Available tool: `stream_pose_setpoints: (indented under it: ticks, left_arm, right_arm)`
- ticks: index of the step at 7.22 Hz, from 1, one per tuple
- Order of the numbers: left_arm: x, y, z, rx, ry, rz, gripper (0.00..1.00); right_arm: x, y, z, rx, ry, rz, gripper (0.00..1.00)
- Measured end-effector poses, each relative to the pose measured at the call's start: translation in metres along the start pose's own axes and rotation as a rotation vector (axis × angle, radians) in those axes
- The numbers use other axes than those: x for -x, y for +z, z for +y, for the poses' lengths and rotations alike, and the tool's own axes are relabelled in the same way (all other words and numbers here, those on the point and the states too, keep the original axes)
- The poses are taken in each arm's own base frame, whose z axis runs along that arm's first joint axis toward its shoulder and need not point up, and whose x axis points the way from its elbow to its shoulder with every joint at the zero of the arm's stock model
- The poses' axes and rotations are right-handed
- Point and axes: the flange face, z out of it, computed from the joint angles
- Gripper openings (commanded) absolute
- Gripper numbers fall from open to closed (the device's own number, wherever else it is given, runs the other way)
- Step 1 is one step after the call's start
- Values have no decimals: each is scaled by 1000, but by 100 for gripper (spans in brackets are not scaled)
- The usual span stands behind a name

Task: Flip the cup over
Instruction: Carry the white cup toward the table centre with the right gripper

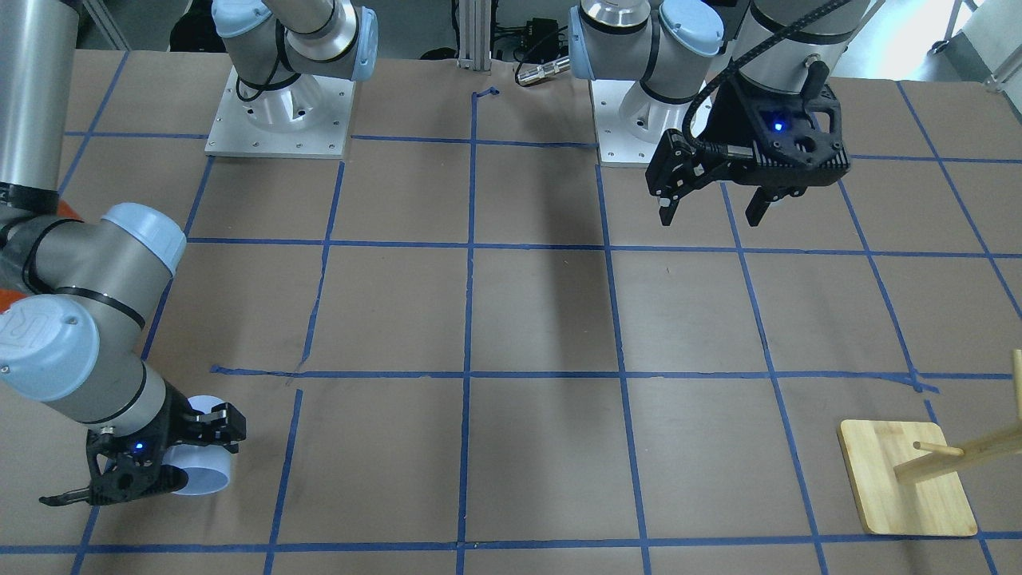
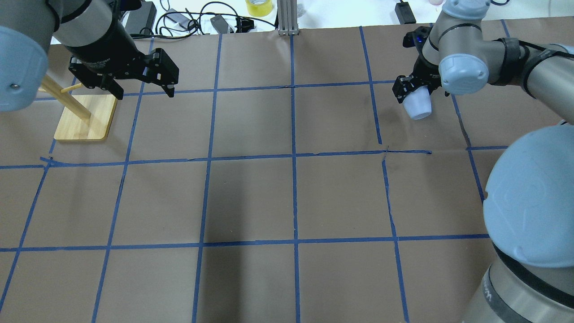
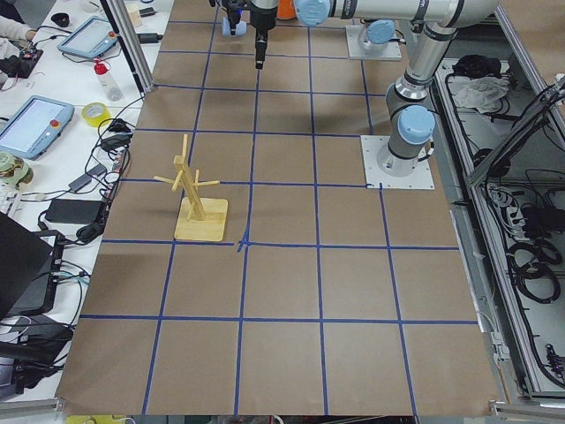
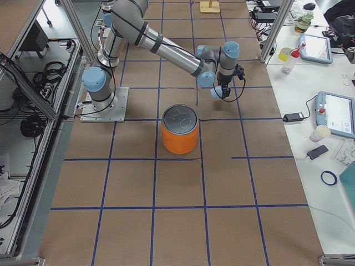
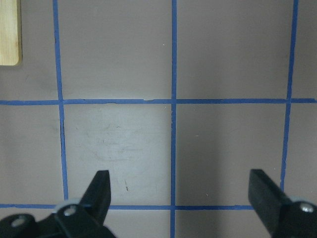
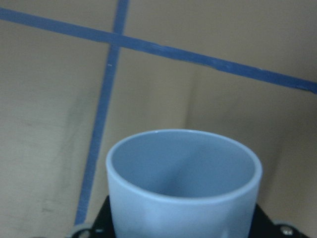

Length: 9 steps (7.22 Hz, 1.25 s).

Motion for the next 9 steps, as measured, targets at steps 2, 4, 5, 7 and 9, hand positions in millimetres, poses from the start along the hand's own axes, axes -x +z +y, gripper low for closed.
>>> stream_pose_setpoints:
  ticks: [2,4,5,7,9]
  left_arm:
    - [0,0,0,0,1,0,100]
    - [0,0,0,0,1,-1,100]
    - [0,0,0,0,1,-1,100]
    - [0,0,0,0,1,-1,100]
    - [0,0,0,-1,1,-1,100]
  right_arm:
    - [82,-26,-11,-56,-190,-20,58]
    - [195,-36,-13,-88,-440,-20,58]
    - [240,-39,-12,-103,-557,-18,57]
    - [307,-26,-7,-117,-780,-19,57]
    - [353,-2,0,-129,-1009,3,57]
